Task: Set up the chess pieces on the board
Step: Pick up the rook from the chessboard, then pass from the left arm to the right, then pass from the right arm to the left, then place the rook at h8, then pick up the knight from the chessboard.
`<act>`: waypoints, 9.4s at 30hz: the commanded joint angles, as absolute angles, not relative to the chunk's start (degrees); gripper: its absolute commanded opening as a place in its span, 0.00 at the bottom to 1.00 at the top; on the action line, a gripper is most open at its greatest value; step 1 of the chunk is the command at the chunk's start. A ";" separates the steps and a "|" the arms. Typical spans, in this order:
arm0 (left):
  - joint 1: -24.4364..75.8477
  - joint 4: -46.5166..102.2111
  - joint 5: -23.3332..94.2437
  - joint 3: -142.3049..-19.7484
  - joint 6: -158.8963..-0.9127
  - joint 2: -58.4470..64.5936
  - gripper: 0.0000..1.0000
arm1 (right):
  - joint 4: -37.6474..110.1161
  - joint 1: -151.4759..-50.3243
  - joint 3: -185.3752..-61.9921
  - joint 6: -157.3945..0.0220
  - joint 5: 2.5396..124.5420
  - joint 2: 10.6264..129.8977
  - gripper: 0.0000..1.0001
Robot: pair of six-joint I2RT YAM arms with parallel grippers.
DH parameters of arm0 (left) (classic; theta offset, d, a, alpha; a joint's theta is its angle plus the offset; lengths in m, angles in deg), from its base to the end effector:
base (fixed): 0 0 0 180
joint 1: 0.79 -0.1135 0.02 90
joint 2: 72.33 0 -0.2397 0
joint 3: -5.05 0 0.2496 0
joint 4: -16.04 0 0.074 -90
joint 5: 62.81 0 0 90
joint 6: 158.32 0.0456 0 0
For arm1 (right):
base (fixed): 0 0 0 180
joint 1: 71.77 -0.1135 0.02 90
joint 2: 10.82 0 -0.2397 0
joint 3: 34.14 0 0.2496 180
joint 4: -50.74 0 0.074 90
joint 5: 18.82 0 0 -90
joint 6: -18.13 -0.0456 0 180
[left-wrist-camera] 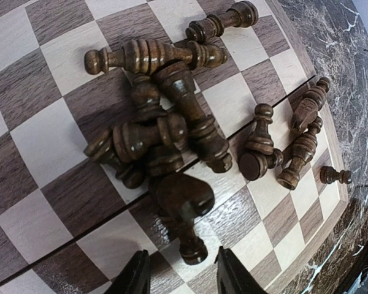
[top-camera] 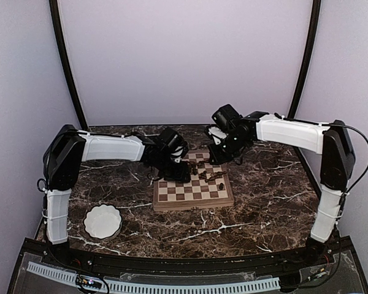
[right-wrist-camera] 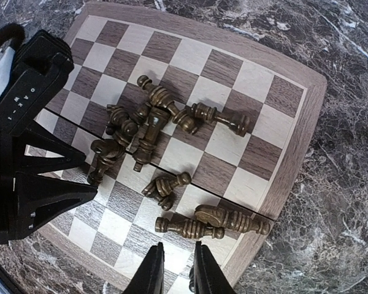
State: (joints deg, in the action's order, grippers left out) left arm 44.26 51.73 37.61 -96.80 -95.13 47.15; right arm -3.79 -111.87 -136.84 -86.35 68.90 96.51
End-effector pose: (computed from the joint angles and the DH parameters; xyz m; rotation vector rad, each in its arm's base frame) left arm 0.3098 -0.3221 0.1513 0.4968 2.5920 -0.7079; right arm 0.3059 0.2600 0.2195 -0.6029 2.5859 0.3827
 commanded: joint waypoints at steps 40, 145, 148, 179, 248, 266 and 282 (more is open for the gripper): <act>43.55 50.61 51.90 -83.48 -77.05 26.87 0.04 | 3.20 -113.86 -140.94 -82.04 51.90 98.25 0.23; 46.05 -10.77 50.83 -67.67 -94.84 21.60 0.36 | 93.52 -102.27 -105.61 -154.42 7.97 91.98 0.03; 46.01 -10.58 50.98 -68.01 -95.07 22.01 0.31 | 93.48 -102.18 -105.77 -154.33 7.89 92.06 0.03; 49.68 66.52 38.40 -73.59 -75.51 7.82 0.07 | 25.86 -92.77 -109.01 -102.14 38.34 75.76 0.54; 48.52 71.25 25.11 -90.00 -89.26 33.29 0.38 | 24.02 -96.90 -109.56 -98.77 37.48 80.20 0.54; 47.34 66.52 24.25 -108.11 -85.96 44.40 0.38 | 22.12 -96.94 -110.36 -97.09 37.74 80.11 0.54; 44.44 64.89 31.89 -111.71 -90.90 51.18 0.33 | 20.41 -96.90 -109.49 -95.97 37.91 79.09 0.54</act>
State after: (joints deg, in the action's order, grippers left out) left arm 44.70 65.44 29.35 -109.67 -89.78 50.56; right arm 20.27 -96.50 -108.80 -96.97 37.99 79.72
